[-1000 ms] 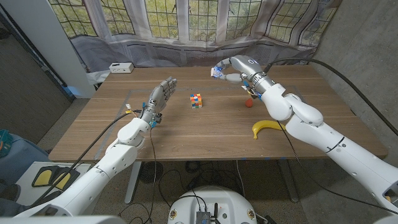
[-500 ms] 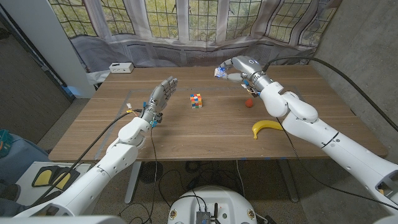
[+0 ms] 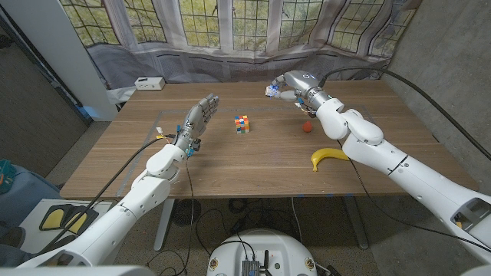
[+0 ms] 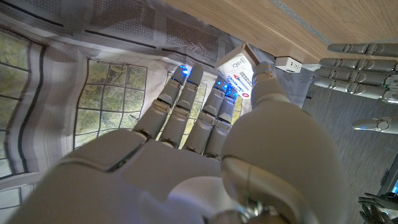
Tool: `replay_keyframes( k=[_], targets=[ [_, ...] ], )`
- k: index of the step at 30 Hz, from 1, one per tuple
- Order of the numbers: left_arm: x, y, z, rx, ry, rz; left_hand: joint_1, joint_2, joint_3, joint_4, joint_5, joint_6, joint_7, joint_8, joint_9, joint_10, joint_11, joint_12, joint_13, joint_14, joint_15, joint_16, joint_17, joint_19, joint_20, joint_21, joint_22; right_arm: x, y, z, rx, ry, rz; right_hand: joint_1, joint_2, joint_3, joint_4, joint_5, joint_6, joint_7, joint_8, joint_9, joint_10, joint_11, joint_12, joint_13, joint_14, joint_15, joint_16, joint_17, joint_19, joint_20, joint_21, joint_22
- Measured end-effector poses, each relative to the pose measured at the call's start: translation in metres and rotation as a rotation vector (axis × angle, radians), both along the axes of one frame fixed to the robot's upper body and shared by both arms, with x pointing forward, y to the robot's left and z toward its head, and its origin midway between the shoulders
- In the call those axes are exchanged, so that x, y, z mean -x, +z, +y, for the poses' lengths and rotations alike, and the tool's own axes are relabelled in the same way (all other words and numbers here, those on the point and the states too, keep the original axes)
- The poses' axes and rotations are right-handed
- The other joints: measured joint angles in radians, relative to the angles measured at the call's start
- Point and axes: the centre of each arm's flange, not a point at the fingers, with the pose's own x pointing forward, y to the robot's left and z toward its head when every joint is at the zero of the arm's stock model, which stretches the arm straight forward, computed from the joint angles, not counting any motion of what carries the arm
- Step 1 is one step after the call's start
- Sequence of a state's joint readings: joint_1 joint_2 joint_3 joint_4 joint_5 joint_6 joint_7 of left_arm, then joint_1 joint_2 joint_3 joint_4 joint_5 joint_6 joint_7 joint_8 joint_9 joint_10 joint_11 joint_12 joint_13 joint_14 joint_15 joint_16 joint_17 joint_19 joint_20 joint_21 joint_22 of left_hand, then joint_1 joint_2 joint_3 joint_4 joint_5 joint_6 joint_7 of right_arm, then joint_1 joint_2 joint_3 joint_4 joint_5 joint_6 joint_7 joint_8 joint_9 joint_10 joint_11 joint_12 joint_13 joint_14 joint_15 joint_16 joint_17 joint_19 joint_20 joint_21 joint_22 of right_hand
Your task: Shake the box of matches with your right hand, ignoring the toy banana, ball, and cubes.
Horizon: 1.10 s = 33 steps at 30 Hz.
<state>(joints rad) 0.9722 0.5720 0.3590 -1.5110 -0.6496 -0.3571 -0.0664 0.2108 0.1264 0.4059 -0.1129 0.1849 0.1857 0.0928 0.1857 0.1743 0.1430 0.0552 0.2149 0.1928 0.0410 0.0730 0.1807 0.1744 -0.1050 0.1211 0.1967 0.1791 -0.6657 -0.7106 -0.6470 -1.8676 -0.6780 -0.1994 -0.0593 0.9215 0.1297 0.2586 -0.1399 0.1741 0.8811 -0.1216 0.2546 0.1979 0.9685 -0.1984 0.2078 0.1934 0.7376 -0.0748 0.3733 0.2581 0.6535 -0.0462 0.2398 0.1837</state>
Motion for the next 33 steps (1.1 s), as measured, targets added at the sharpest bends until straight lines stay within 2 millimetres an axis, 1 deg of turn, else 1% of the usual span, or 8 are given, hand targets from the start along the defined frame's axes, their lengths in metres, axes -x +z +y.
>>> replay_keyframes(
  k=[3,7,14,17,21,33],
  targets=[
    [0.0,0.0,0.0,-0.001,0.001,-0.001,0.0,0.0,0.0,0.0,0.0,0.0,0.0,0.0,0.0,0.0,0.0,0.0,0.0,0.0,0.0,0.0,0.0,0.0,0.0,0.0,0.0,-0.007,0.001,0.005,0.016,-0.013,0.011,0.0,0.0,0.0,0.0,0.0,0.0,0.0,0.0,0.0,0.0,0.0,0.0,0.0,-0.001,-0.001,0.0,0.0,-0.005,0.005,0.0,0.0],
    [0.001,0.001,0.0,-0.002,0.001,-0.003,0.0,0.0,0.0,0.0,0.0,0.0,0.0,0.0,0.0,0.0,0.0,0.0,0.0,0.0,0.0,0.0,0.0,0.0,0.0,0.0,0.0,-0.012,0.0,0.006,0.03,-0.027,0.024,0.0,0.0,0.0,0.0,0.0,0.0,0.0,0.0,0.0,0.0,0.0,-0.001,0.0,-0.009,0.001,0.0,0.0,-0.005,0.005,0.0,0.0],
    [0.003,0.001,0.002,-0.001,0.005,-0.004,0.0,0.0,0.0,0.0,0.0,0.0,0.0,0.0,0.0,0.0,0.0,0.0,0.0,0.0,0.0,0.0,0.0,0.0,0.0,0.0,0.0,-0.026,-0.001,0.014,0.068,-0.054,0.052,0.0,0.0,0.0,0.0,-0.001,0.0,0.0,-0.001,0.0,-0.004,-0.004,-0.005,0.0,-0.012,0.004,-0.004,0.005,-0.005,0.005,0.0,0.0],
    [0.004,0.001,0.004,0.0,0.008,-0.005,0.0,0.0,0.0,0.0,0.0,0.0,0.0,0.0,0.0,0.0,0.0,0.0,0.0,0.0,0.0,0.0,0.0,0.0,0.0,0.0,0.0,-0.03,-0.001,0.017,0.082,-0.065,0.059,0.0,0.0,0.0,0.0,-0.001,0.0,0.0,-0.004,0.0,-0.004,-0.003,-0.005,0.0,-0.015,0.006,-0.004,0.005,-0.011,0.011,-0.008,0.0],
    [0.005,0.001,0.005,0.001,0.011,-0.006,0.0,0.0,0.0,0.0,0.0,0.0,0.0,0.0,0.0,0.0,0.0,0.0,0.0,0.0,0.0,0.0,0.0,0.0,0.0,0.0,0.0,-0.036,-0.004,0.02,0.1,-0.084,0.072,0.0,0.0,0.0,0.0,-0.004,0.0,0.0,-0.005,0.0,-0.004,-0.003,-0.005,0.0,-0.018,0.003,-0.004,0.005,-0.016,0.005,-0.008,0.0],
    [0.008,0.001,0.007,0.003,0.015,-0.011,0.0,0.0,0.0,0.0,0.0,0.0,0.0,0.0,0.0,0.0,0.0,0.0,0.0,0.0,0.0,0.0,0.0,0.0,0.0,0.0,0.0,-0.056,-0.011,0.028,0.145,-0.138,0.118,0.0,0.0,0.0,0.0,0.0,0.0,0.0,-0.012,0.0,-0.005,-0.003,-0.008,-0.001,-0.018,0.003,-0.004,0.005,-0.016,0.005,-0.008,0.0]
  ],
)
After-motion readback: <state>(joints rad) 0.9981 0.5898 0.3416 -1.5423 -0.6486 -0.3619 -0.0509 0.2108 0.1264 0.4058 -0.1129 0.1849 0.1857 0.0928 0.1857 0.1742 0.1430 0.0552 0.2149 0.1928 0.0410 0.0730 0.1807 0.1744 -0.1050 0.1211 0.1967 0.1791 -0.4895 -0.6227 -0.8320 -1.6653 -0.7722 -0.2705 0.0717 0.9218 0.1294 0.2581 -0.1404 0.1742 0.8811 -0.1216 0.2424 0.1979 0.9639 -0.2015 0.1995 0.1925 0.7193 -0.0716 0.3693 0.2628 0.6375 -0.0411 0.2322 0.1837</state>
